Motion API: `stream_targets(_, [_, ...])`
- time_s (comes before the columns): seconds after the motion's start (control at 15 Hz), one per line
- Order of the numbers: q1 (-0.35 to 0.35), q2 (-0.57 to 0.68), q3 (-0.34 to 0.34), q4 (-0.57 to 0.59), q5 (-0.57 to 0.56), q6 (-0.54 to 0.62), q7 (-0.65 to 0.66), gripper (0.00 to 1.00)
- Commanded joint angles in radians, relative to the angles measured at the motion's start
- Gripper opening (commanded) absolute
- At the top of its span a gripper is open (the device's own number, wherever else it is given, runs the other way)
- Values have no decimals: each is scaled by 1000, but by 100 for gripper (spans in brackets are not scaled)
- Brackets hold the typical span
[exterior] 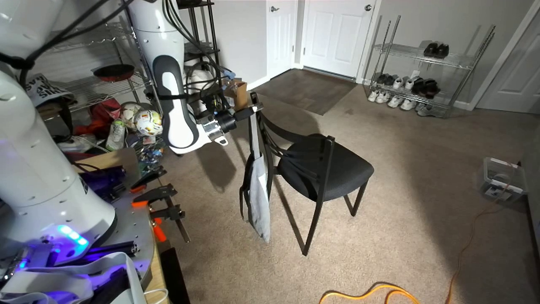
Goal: Remove the grey tote bag from the right side to the left side of the chair
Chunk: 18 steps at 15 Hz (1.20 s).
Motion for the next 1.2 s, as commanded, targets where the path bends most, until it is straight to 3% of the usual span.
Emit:
stream_targets(0.0, [0,-50,27,33,-8,78,-47,100])
stream_targets(0.73, [62,-46,71,141,4,107,-126,100])
stream_targets(1.13, [47,-85,65,155,13,124,-121,100])
